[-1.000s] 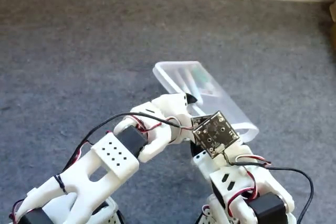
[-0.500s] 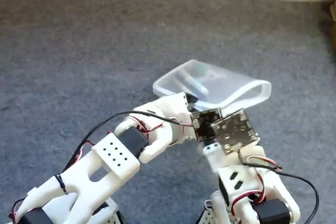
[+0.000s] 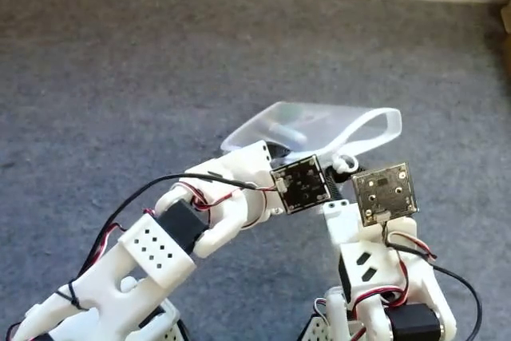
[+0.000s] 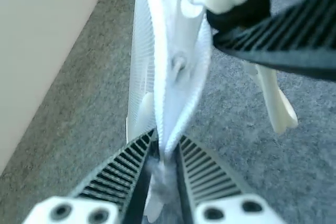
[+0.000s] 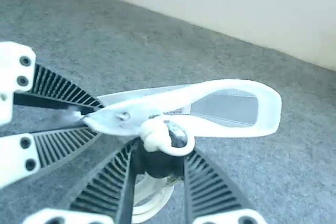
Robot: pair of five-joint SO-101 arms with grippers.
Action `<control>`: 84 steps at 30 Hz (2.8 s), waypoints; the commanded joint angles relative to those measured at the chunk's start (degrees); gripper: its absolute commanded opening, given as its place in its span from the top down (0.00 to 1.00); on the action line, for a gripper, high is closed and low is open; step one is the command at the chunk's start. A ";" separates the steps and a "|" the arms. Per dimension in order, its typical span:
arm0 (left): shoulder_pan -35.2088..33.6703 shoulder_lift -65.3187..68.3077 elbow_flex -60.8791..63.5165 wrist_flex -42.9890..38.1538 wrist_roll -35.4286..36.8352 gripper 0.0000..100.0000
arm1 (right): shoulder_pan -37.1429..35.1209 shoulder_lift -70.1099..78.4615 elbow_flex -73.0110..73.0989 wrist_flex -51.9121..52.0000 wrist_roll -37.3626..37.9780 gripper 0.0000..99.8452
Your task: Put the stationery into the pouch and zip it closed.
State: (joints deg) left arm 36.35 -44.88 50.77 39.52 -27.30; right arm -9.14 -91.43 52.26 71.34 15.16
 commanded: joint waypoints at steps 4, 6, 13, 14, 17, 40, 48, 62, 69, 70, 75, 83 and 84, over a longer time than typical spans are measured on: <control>-1.89 -2.07 -0.66 1.93 0.79 0.99 | 1.80 -0.40 -3.38 -2.24 -1.05 1.00; -1.89 -2.07 -0.22 2.11 0.79 0.99 | 1.80 -0.40 -3.38 -2.42 -1.05 1.00; -2.59 -2.07 0.57 3.16 0.88 0.99 | 8.13 0.13 -2.86 -9.98 -4.57 1.00; -2.86 -2.07 0.57 3.25 0.88 0.99 | 9.36 0.13 -2.86 -10.59 -5.27 1.00; -3.56 -2.07 0.66 3.34 0.88 0.99 | 11.12 0.13 -3.38 -10.77 -5.89 1.00; -3.21 -2.15 -2.42 5.19 1.85 0.96 | 2.24 -0.31 -3.38 -6.20 -5.45 1.00; 0.75 -2.15 -8.13 10.37 5.80 0.80 | -0.57 -0.31 -3.03 -6.29 -5.45 1.00; 4.44 -2.15 -13.76 10.37 8.88 0.80 | -0.84 -0.31 -2.86 -6.11 -5.45 1.00; 4.44 -2.15 -13.58 8.18 8.88 0.82 | -0.84 -0.40 -3.12 -4.62 -5.45 1.00; 4.44 -2.15 -13.58 7.74 8.88 0.83 | -0.84 -0.40 -3.12 -4.62 -5.45 1.00; 4.53 -2.15 -13.85 6.95 8.88 0.85 | -0.84 -0.40 -2.95 -4.62 -5.45 1.00; 5.93 -2.15 -13.85 6.59 8.97 0.85 | -0.84 -0.40 -2.86 -4.62 -5.45 1.00; 6.46 -2.15 -13.76 6.59 8.97 0.86 | -0.84 -0.40 -2.86 -4.62 -5.45 1.00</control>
State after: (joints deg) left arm 40.48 -45.67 40.04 47.87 -18.95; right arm -9.32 -91.43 52.18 66.51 9.89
